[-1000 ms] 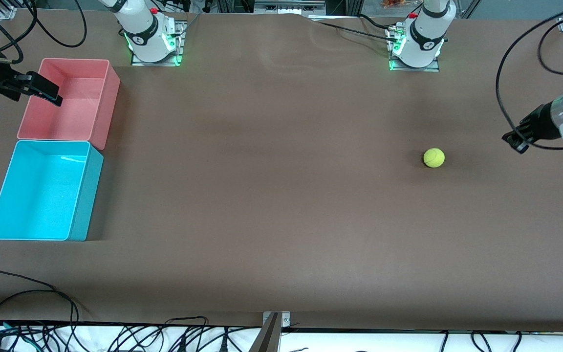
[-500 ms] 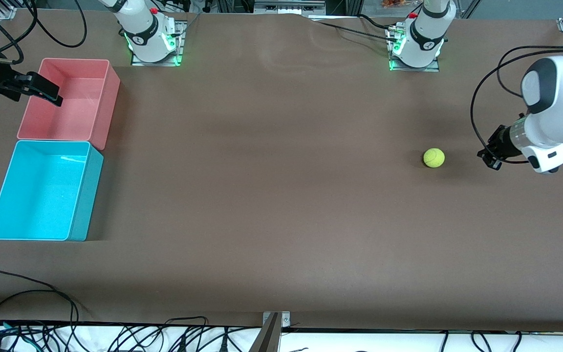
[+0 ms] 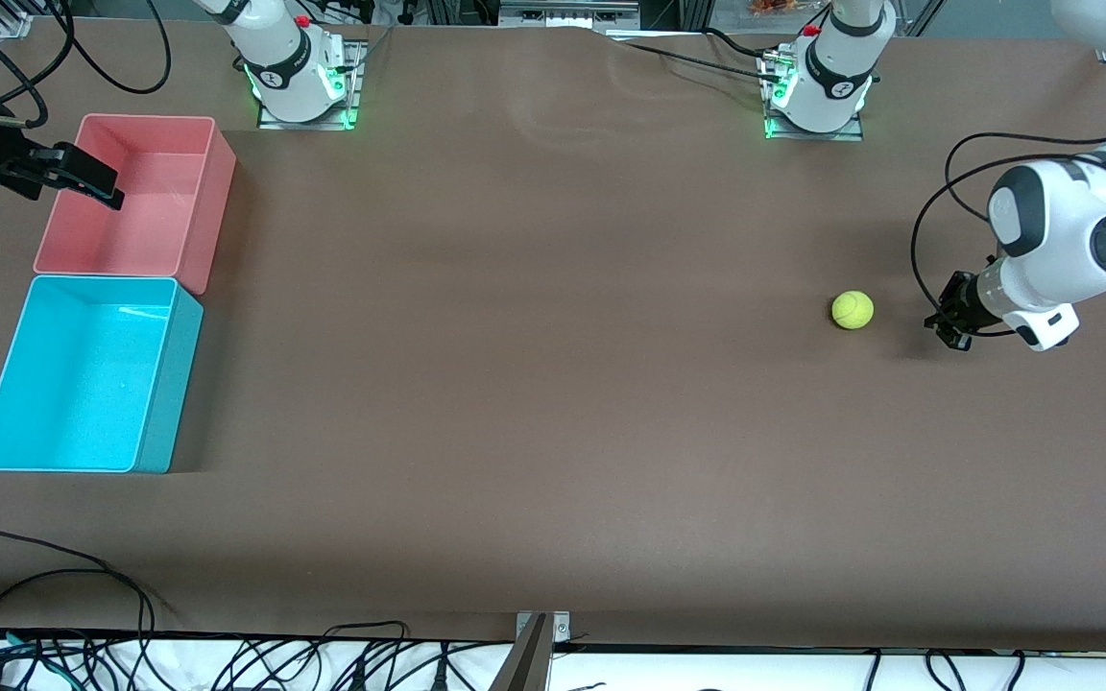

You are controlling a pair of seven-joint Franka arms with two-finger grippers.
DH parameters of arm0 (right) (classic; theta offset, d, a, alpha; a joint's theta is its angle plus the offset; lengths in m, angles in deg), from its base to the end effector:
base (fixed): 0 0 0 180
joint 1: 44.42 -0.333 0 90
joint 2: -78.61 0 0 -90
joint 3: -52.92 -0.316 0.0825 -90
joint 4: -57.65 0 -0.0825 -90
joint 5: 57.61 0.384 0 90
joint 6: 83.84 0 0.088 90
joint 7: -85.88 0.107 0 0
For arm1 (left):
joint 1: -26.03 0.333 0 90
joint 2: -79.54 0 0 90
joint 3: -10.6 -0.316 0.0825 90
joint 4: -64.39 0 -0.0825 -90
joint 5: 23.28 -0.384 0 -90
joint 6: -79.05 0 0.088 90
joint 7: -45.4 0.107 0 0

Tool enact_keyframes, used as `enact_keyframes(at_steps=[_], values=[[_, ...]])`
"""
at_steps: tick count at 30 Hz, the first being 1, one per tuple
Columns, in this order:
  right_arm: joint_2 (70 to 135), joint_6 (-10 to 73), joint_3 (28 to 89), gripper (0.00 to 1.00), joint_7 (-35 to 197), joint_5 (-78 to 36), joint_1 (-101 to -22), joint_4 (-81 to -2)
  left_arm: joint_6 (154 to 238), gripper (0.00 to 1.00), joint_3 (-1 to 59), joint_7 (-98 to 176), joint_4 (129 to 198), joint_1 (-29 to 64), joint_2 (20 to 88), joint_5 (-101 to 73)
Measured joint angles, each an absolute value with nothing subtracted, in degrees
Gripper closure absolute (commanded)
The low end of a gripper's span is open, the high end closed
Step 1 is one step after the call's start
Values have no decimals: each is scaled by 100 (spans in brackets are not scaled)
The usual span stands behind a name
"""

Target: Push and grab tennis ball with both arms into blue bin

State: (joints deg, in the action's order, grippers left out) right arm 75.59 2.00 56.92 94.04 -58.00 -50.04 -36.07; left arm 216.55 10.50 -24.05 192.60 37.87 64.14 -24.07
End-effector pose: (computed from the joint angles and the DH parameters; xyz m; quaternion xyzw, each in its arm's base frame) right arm 0.5292 0.0132 0.6166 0.9975 -0.0570 -0.0422 0.0052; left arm 0.5222 0.1105 0.2398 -0.7606 -0.6470 0.0445 0.0297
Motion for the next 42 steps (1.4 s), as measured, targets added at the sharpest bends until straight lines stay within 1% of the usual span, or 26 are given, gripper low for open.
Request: enact_keyframes(at_steps=[9, 11, 26, 29, 36, 42], values=[[7561, 200, 5692, 0, 9404, -5800, -5004, -3607, 22204, 100, 1051, -2672, 19718, 3850, 6229, -2407], [7561, 199, 5692, 0, 9404, -5800, -5004, -3607, 22495, 100, 1051, -2740, 19943, 3885, 6229, -2407], [7562, 199, 5692, 0, 9404, -5800, -5004, -3607, 22758, 100, 1050, -2755, 20219, 4076, 6234, -2433], [7562, 199, 5692, 0, 9404, -5800, -5004, -3607, 22762, 100, 1045, -2755, 20220, 4176, 6238, -2677], [7562, 196, 5691, 0, 9404, -5800, -5004, -3607, 22799, 100, 1037, -2761, 20218, 4751, 6298, -3578], [7562, 164, 5692, 0, 9404, -5800, -5004, -3607, 22803, 100, 1128, -2955, 20219, 4884, 6347, -3684]])
